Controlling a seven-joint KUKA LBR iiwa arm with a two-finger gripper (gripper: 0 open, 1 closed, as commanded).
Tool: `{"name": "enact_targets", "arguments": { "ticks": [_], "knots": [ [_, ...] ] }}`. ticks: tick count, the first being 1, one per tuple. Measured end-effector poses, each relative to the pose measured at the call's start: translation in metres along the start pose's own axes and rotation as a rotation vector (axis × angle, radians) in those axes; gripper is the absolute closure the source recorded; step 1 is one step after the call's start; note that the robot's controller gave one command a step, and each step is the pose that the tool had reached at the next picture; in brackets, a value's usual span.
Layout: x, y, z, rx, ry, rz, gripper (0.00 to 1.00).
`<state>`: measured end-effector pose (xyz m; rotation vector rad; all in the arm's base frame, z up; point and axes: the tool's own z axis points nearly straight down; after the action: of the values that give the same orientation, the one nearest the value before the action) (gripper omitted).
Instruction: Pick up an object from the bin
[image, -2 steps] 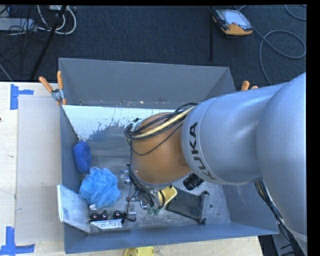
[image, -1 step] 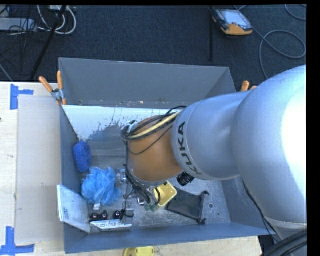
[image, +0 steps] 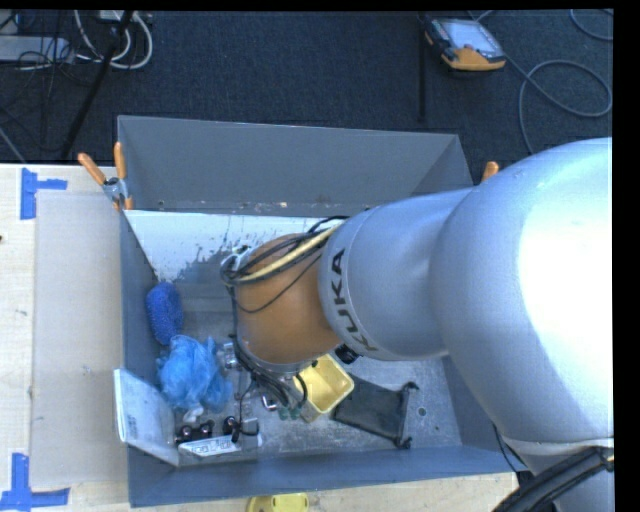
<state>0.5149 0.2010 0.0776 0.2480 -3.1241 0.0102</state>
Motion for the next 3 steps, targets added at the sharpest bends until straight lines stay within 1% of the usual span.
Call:
{"name": "enact_targets", "arguments": {
  "ticks": [1,2,3],
  "knots": [
    [-0.024,0.029,0.004,-0.001,-0.005,0.045,0.00],
    [-0.045,0.030,0.006,-0.004,-0.011,0.051,1.00],
    [-0.044,0.030,0.006,-0.004,-0.011,0.052,1.00]
  ]
}}
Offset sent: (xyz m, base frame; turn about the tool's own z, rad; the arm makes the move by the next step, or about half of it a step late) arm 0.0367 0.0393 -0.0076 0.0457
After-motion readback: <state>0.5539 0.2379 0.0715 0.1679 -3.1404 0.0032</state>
